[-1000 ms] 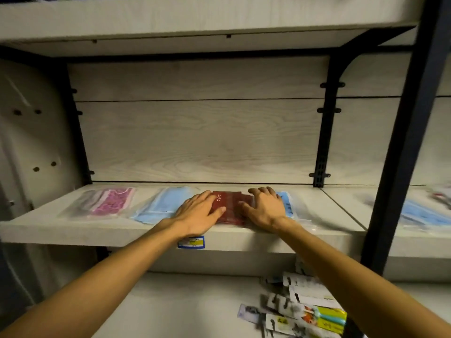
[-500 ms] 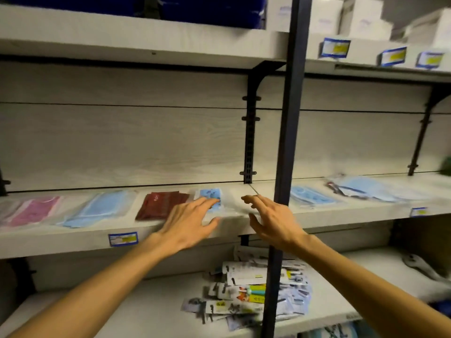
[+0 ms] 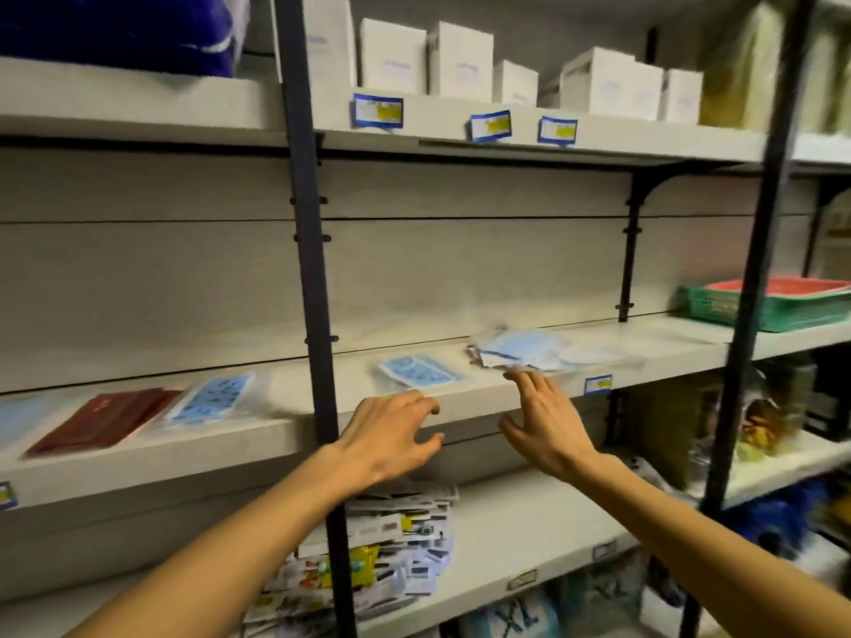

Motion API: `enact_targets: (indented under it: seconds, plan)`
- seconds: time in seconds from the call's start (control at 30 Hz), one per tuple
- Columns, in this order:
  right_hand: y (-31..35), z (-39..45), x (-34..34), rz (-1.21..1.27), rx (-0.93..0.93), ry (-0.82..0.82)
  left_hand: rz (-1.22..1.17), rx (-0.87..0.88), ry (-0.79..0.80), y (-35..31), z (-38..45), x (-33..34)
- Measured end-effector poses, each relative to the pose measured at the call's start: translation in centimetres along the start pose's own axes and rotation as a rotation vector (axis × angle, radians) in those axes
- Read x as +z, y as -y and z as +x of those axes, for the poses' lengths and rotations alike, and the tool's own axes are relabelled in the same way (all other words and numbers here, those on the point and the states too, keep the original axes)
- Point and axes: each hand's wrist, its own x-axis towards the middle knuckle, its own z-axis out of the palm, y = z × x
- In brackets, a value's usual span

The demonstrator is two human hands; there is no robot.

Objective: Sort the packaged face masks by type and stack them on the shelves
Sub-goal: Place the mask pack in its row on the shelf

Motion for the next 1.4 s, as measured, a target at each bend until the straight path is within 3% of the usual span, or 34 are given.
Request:
enact_targets:
  seconds: [0.27,0.63,0.83,1.0,1.23,1.4]
  plan:
    - [-10.1,-0.2,-0.9,0.003,0.118,0.015,0.036,0.018,0.015,-4.6,10.0,2.6]
    - [-21.4,9.4,-4.1,-0.132,0.141,-0.015,0.043,-0.065,0.201,-4.7,26.9,6.7]
    - [-25.1,17.2,-3.0,-0.172,0.132,0.058,-0.049,-0.141,0.241,-2.6,33.9,10.4]
    - [-27.0,22.0,1.8,-0.21,0.136,0.263,-0.069,-0.214,0.267,-1.8,35.9,13.9]
    - [-29.3,26.9,6.8,-0.018,0.244,0.467,-0.165,-0.336,0.215,0.1,37.6,15.3]
    - [-31.1,29.1,7.9,0.236,0.266,0.372,-0.323,-0.504,0.152,1.2,38.7,15.0]
